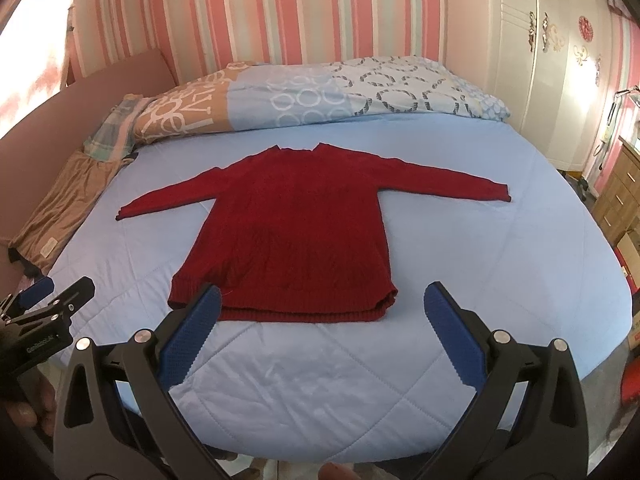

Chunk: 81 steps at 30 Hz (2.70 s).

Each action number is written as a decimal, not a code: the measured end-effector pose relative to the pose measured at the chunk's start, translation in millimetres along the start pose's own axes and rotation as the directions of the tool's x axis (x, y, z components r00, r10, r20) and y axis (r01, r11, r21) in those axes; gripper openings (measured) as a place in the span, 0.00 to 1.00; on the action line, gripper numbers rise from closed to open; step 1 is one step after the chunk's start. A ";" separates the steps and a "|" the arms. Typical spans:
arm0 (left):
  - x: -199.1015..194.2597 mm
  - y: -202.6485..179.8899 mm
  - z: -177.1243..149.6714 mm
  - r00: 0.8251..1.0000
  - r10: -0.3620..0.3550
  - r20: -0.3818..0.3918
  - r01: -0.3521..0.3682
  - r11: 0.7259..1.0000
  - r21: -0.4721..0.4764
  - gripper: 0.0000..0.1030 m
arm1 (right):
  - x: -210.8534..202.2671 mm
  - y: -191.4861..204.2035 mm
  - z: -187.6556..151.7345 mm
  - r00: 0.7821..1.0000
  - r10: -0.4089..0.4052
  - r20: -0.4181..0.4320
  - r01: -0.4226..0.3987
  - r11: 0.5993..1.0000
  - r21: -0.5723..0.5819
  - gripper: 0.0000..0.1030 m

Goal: Fold small clothes

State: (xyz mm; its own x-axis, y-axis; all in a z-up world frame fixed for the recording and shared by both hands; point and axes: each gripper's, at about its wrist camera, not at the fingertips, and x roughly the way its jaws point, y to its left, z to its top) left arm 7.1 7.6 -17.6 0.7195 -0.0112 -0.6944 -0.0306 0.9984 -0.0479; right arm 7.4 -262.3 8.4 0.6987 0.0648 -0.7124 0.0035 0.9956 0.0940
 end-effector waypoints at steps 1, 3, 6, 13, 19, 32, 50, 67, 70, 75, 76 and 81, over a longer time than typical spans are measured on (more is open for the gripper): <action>0.2 -0.6 -0.9 1.000 0.001 -0.002 -0.001 1.000 -0.001 0.99 | 0.5 0.4 -0.2 1.000 -0.004 -0.002 0.004 1.000 -0.002 0.97; -0.1 -1.5 -0.3 1.000 0.001 -0.001 -0.001 1.000 -0.001 0.99 | 1.1 0.7 0.3 1.000 -0.003 -0.005 0.003 1.000 -0.003 0.97; -1.2 -0.6 1.0 1.000 0.001 0.000 -0.001 1.000 -0.001 0.99 | 1.6 2.0 1.0 1.000 -0.003 -0.006 0.003 1.000 0.000 0.97; -1.6 -1.9 1.2 1.000 0.000 0.003 0.000 1.000 -0.002 0.99 | 3.6 2.4 -2.1 1.000 -0.007 -0.014 0.007 1.000 0.002 0.97; -2.1 -1.8 1.1 1.000 -0.004 0.001 0.004 1.000 -0.009 0.99 | 3.4 2.3 -2.6 1.000 -0.011 -0.011 0.011 1.000 0.003 0.97; -2.1 -0.5 2.4 1.000 -0.003 0.000 0.003 1.000 -0.011 0.99 | 2.5 0.4 -1.5 1.000 -0.011 -0.013 0.011 1.000 0.004 0.97; -3.9 0.5 7.8 1.000 0.004 0.002 -0.004 1.000 -0.007 0.98 | 1.8 0.4 1.5 1.000 -0.011 -0.014 0.011 1.000 0.000 0.97; 5.3 6.6 9.6 1.000 0.007 -0.009 -0.007 1.000 -0.010 0.99 | 17.8 -3.4 5.2 1.000 -0.003 -0.027 0.004 1.000 0.014 0.97; 7.6 7.1 10.2 1.000 0.008 -0.010 -0.008 1.000 -0.011 0.99 | 19.8 -3.4 4.5 1.000 0.001 -0.027 0.000 1.000 0.015 0.97; 16.4 9.1 14.8 1.000 0.003 -0.019 -0.003 1.000 -0.009 0.98 | 30.5 -1.8 9.0 1.000 -0.005 -0.031 0.005 1.000 0.004 0.97; 19.0 9.7 17.0 1.000 0.002 -0.019 -0.002 1.000 -0.007 0.99 | 34.1 -1.6 10.7 0.999 -0.004 -0.032 0.004 1.000 0.001 0.97; 38.9 8.8 26.1 0.999 0.007 -0.034 -0.007 1.000 0.006 0.99 | 52.0 -0.2 19.0 0.999 -0.006 -0.047 0.006 1.000 -0.001 0.97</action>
State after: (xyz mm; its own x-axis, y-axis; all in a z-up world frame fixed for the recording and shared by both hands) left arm 52.9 17.4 -26.2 0.6951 -0.0061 -0.7189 -0.0313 0.9988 -0.0388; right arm 57.3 -260.4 -15.5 0.6646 0.0623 -0.7446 0.0067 0.9960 0.0894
